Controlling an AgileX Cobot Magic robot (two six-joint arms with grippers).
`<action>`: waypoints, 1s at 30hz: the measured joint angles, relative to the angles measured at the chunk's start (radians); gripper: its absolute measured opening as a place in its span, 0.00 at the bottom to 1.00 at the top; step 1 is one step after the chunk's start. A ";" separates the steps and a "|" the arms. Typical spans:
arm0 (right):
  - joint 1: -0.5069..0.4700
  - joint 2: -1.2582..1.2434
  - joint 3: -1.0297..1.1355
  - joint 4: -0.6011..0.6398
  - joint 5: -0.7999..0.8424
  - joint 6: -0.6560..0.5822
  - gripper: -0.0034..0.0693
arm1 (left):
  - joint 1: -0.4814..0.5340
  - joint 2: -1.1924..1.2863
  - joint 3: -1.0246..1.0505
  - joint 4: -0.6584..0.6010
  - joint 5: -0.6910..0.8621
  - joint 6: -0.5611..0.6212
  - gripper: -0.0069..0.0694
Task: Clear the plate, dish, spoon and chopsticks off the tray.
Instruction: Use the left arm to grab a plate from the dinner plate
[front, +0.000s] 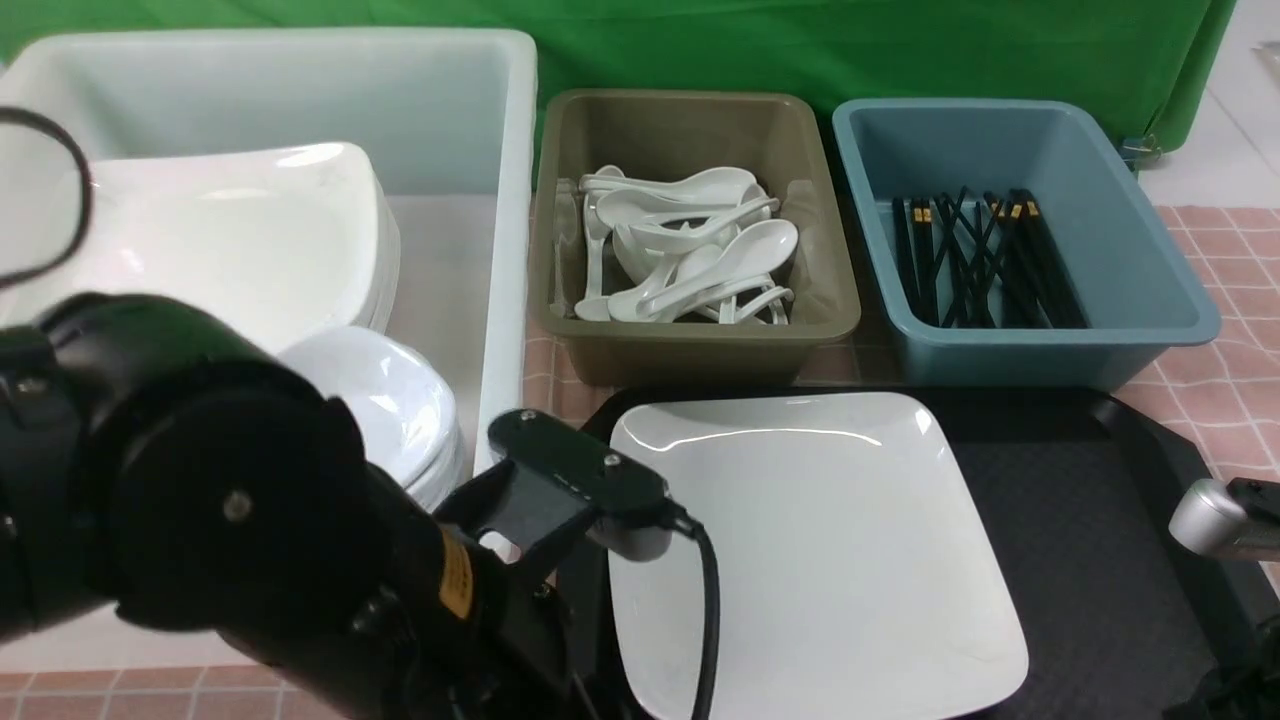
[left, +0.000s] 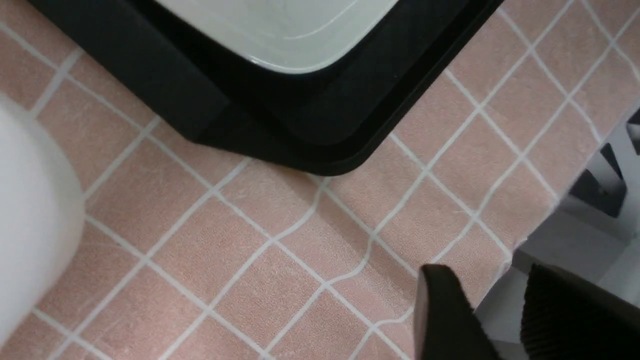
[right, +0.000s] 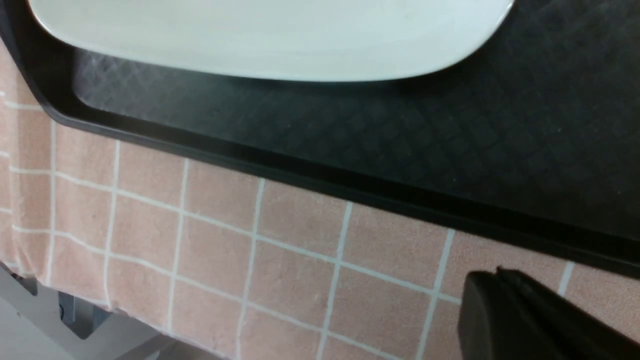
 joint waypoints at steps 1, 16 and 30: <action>0.000 0.000 0.000 0.000 0.000 0.000 0.09 | -0.006 0.000 0.000 0.001 -0.017 -0.091 0.51; -0.001 0.000 0.000 0.000 -0.005 -0.008 0.11 | -0.007 0.036 0.236 -0.079 -0.448 -0.547 0.72; -0.001 0.000 0.000 0.000 -0.007 -0.008 0.13 | -0.003 0.159 0.247 -0.239 -0.739 -0.513 0.72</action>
